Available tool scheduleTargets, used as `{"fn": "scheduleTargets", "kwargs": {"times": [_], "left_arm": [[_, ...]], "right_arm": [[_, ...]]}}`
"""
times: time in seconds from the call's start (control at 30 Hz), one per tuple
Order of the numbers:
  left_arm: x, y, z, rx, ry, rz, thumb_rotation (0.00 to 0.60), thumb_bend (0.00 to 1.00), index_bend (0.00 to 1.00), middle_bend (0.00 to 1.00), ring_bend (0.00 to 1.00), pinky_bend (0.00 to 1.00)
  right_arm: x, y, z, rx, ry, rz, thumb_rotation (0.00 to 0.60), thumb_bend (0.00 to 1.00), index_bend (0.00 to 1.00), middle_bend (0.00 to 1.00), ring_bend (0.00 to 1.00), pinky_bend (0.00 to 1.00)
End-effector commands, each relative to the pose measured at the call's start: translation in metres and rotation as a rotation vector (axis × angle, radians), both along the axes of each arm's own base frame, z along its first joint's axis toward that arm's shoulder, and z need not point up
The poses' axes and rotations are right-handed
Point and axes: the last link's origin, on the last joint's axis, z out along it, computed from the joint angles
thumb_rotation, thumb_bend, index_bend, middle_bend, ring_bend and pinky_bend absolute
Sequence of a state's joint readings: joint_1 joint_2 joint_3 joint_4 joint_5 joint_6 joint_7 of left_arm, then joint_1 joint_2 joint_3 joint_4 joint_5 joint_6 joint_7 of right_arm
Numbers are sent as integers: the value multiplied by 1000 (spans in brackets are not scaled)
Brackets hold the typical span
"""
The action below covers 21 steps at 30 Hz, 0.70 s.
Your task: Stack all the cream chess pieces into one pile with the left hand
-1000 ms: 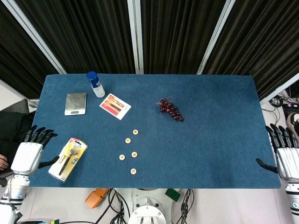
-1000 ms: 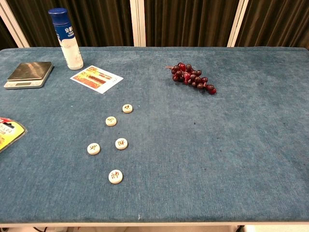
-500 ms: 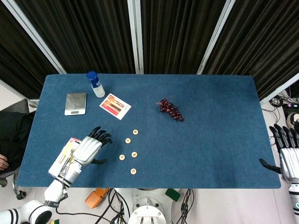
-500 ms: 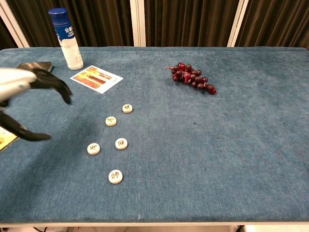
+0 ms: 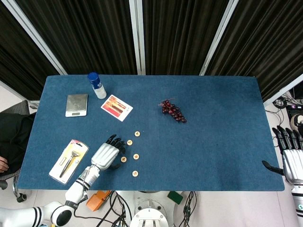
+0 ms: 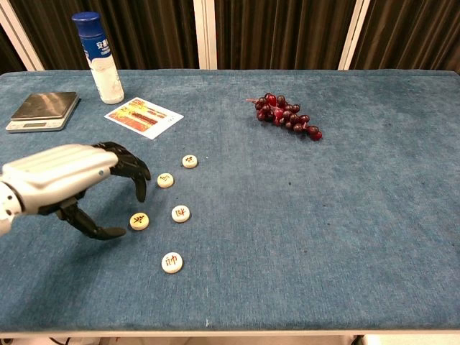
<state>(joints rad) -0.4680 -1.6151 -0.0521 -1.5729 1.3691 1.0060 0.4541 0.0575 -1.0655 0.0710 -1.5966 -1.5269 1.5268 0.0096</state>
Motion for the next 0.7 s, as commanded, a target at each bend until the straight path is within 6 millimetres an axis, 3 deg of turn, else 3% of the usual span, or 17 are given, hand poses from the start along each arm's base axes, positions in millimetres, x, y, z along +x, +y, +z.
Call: {"fn": "scheduleTargets", "kwargs": {"times": [0.03, 0.47, 0.7], "left_arm": [[0, -2, -6, -8, 15, -4, 600, 267, 430, 201, 129, 22], [1, -2, -13, -3, -5, 6, 600, 324, 465, 201, 128, 23], [1, 1, -12, 17, -14, 3, 600, 377, 533, 201, 128, 23]], "right_arm": [[0, 0, 0, 1, 1, -2, 600, 170, 0, 96, 0, 44], [0, 0, -1, 0, 4, -9, 600, 169, 0, 96, 0, 45], [-1, 1, 0, -1, 4, -10, 600, 169, 0, 96, 0, 45]]}}
